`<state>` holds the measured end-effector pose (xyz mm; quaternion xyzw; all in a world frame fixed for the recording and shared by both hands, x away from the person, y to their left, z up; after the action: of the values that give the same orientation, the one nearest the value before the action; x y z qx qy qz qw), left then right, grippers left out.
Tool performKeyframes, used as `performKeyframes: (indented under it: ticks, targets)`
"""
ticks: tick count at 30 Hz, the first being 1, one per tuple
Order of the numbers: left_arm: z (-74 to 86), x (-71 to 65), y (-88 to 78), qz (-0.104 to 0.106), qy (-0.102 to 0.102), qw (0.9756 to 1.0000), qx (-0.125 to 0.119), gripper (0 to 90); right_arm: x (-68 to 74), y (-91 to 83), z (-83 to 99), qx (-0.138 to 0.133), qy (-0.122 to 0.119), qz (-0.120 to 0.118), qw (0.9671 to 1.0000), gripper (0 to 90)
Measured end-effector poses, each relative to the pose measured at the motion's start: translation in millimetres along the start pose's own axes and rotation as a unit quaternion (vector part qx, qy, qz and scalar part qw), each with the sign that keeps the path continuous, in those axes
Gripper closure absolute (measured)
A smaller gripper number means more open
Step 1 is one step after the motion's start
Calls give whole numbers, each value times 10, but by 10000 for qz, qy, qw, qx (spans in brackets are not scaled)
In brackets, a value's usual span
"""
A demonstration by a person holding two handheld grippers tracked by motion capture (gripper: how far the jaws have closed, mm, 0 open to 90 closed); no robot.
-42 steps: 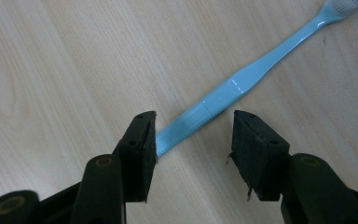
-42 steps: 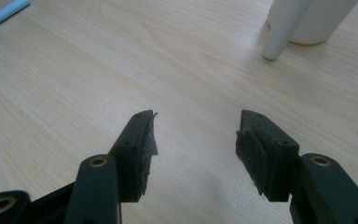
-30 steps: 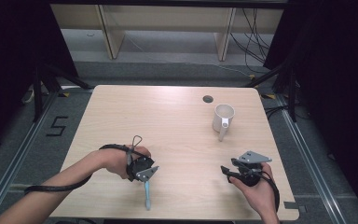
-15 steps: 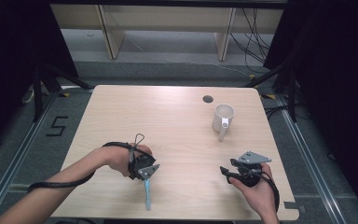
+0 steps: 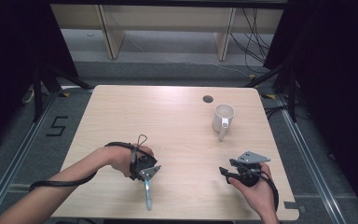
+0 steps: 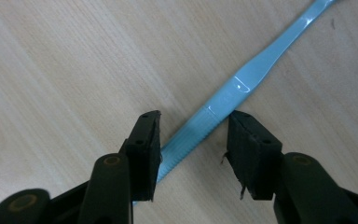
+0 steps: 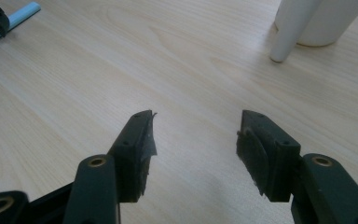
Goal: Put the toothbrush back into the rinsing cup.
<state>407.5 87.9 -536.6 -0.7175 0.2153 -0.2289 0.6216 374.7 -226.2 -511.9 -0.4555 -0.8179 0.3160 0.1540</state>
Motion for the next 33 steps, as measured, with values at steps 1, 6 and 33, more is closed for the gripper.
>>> performKeyframes:
  ticks: [1, 6, 33]
  targets:
    - [0, 3, 2, -1, -4, 10000, -4, 534, 3, -3, 2, 12, 34, 8, 10000, 459]
    - [13, 1, 0, 39, -27, 10000, 12, 543, 14, -5, 14, 63, 143, -6, 9999, 459]
    - [51, -89, 4, 525, -1767, 9826, 212, 779, 24, 11, 30, 116, 47, -38, 9999, 456]
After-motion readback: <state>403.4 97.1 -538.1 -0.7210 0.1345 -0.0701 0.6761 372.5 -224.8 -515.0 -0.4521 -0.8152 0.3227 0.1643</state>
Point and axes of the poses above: each handheld gripper's, and its own axes: y roughly forward along the jaws, z roughly out of its underside, x roughly to its left, the point moved 6 cm from there along y, roughly forward along the jaws, and after that the axes turned 4 degrees about z, right-handed, at the moved point
